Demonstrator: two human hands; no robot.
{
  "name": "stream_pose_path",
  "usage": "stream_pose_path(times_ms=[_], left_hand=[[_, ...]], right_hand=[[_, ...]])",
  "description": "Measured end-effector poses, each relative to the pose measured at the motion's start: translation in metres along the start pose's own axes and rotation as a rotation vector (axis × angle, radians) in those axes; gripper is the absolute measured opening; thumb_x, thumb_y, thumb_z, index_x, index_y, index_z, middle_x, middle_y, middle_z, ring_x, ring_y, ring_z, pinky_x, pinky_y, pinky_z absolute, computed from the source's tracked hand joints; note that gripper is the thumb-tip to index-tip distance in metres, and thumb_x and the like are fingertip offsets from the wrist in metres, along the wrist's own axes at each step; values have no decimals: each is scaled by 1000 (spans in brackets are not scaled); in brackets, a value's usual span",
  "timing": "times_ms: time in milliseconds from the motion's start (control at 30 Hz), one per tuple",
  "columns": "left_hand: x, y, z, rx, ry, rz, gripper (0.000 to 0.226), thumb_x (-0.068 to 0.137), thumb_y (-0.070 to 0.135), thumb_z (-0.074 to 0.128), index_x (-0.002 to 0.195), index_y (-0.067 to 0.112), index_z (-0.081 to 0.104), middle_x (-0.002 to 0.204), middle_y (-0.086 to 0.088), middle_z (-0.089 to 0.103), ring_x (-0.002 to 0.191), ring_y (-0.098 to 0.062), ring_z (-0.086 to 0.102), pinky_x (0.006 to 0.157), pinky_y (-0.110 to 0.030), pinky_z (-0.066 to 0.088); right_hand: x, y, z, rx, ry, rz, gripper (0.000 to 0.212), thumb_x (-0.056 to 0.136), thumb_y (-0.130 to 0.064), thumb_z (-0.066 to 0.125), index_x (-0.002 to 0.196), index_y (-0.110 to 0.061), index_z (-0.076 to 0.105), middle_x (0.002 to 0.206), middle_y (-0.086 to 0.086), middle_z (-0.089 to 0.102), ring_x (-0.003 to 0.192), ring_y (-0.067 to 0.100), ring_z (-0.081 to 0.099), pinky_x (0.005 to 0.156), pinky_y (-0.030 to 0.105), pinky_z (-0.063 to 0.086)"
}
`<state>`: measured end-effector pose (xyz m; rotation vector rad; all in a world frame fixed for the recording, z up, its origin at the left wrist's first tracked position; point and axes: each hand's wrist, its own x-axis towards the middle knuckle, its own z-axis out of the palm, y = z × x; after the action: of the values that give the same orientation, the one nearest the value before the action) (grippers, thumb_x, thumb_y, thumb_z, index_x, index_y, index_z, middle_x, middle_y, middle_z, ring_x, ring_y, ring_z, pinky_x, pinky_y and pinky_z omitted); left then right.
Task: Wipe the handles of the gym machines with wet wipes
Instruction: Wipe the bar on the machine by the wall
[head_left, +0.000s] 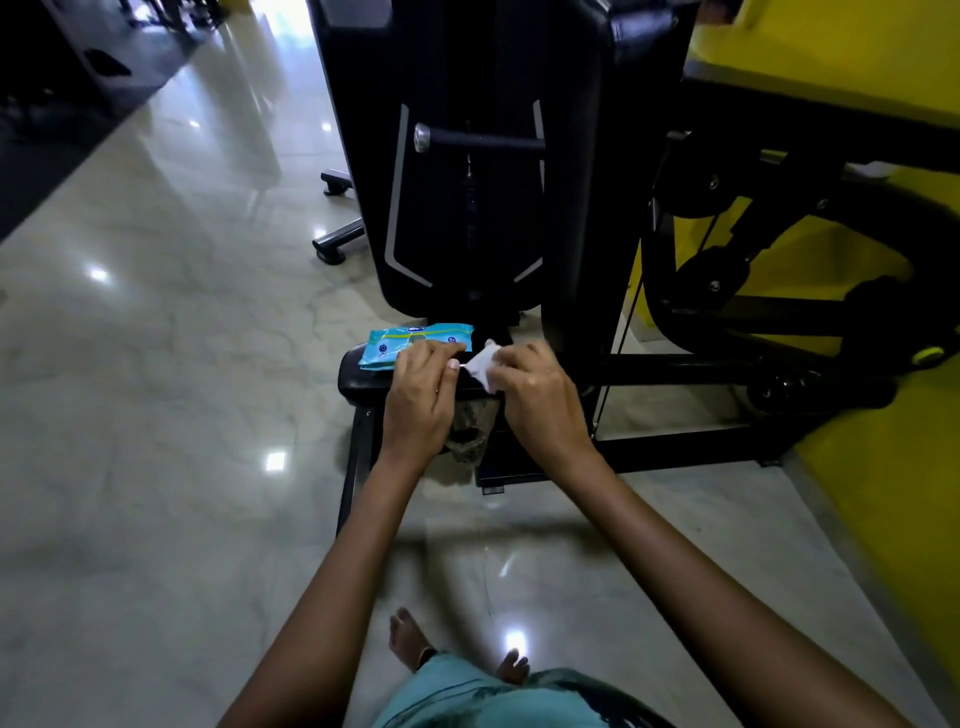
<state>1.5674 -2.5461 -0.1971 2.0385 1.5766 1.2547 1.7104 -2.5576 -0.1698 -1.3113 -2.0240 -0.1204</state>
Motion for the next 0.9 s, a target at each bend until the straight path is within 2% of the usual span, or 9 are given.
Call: stream_pose_path(times_ms=[100, 167, 300, 400, 500, 567, 667, 833, 900], left_hand=[[1, 0, 1, 1, 1, -13, 40, 96, 28, 32, 110, 7, 63, 104, -9, 58, 102, -28, 49, 91, -24, 33], [1, 0, 1, -3, -9, -14, 41, 95, 28, 31, 110, 7, 63, 104, -10, 59, 102, -28, 50, 90, -24, 33], [0, 0, -1, -7, -11, 0, 42, 95, 30, 30, 112, 9, 62, 105, -6, 58, 103, -24, 49, 90, -22, 34], [0, 2, 0, -7, 2, -7, 41, 96, 29, 31, 112, 8, 63, 104, -7, 59, 102, -27, 49, 91, -23, 33], [0, 2, 0, -10, 6, -12, 42, 96, 29, 31, 113, 8, 63, 105, -7, 59, 102, -26, 49, 90, -23, 33], [0, 2, 0, -7, 5, -13, 42, 96, 30, 31, 113, 9, 63, 105, -7, 58, 103, -25, 49, 90, -24, 35], [0, 1, 2, 15, 14, -14, 40, 95, 29, 33, 112, 8, 63, 105, -7, 59, 103, -27, 50, 90, -26, 36], [0, -1, 4, 70, 22, 0, 39, 95, 31, 36, 113, 9, 63, 105, -8, 59, 103, -27, 50, 89, -25, 35], [-1, -1, 5, 111, 37, 19, 40, 95, 31, 37, 114, 8, 63, 105, -8, 60, 103, -24, 48, 87, -27, 37]], right_hand=[[12, -4, -10, 9, 89, 10, 15, 75, 1, 56, 64, -3, 65, 82, 7, 65, 76, 25, 58, 50, 25, 47], [12, -12, -4, 69, 53, 4, 24, 78, -11, 47, 64, -4, 65, 80, 8, 64, 75, 28, 59, 53, 28, 50], [2, -13, 3, 94, 7, 79, 16, 75, -16, 62, 65, -5, 66, 78, 6, 66, 76, 26, 60, 64, 34, 52], [5, -13, 3, 48, 37, 134, 5, 72, -7, 71, 69, -7, 67, 81, 6, 66, 77, 27, 58, 63, 35, 51], [0, -18, 8, 107, 56, 198, 13, 72, 7, 67, 81, -2, 64, 97, 16, 59, 84, 29, 57, 66, 30, 51], [-1, -17, 8, 166, 83, 224, 18, 74, 9, 61, 90, 0, 61, 99, 16, 57, 86, 27, 57, 69, 30, 49], [7, -16, 6, 145, 34, 253, 8, 78, 3, 62, 84, -2, 63, 89, 12, 59, 83, 25, 55, 64, 30, 47], [3, -9, -1, 20, -98, 129, 6, 79, 1, 65, 79, -4, 62, 86, 11, 56, 77, 25, 53, 51, 28, 44], [9, 0, -4, -3, -126, 159, 6, 83, 1, 61, 84, -4, 64, 91, 11, 55, 83, 24, 51, 57, 32, 48]])
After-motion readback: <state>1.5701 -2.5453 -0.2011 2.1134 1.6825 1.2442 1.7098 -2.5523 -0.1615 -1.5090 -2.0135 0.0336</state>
